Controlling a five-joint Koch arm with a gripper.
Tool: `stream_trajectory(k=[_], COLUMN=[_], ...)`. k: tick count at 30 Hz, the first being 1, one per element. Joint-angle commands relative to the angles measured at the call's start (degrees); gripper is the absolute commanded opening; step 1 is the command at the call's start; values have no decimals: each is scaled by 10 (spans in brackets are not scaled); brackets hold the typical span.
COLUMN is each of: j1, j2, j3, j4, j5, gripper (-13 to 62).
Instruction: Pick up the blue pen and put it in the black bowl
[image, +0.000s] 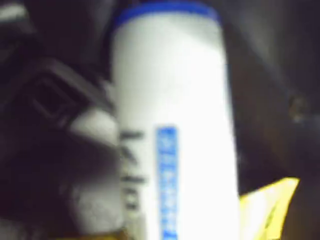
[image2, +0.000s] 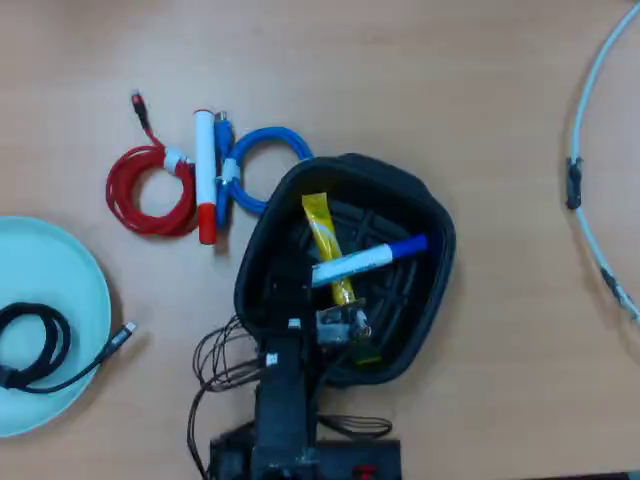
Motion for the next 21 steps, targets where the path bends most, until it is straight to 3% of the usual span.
stream_trajectory(k=[1, 7, 13, 21], j1=[1, 0, -14, -146], j2=[52, 50, 54, 54], j3=[-118, -359, -419, -443], j4=[174, 507, 584, 674], j5=[11, 60, 63, 164], gripper=[280, 284, 289, 290])
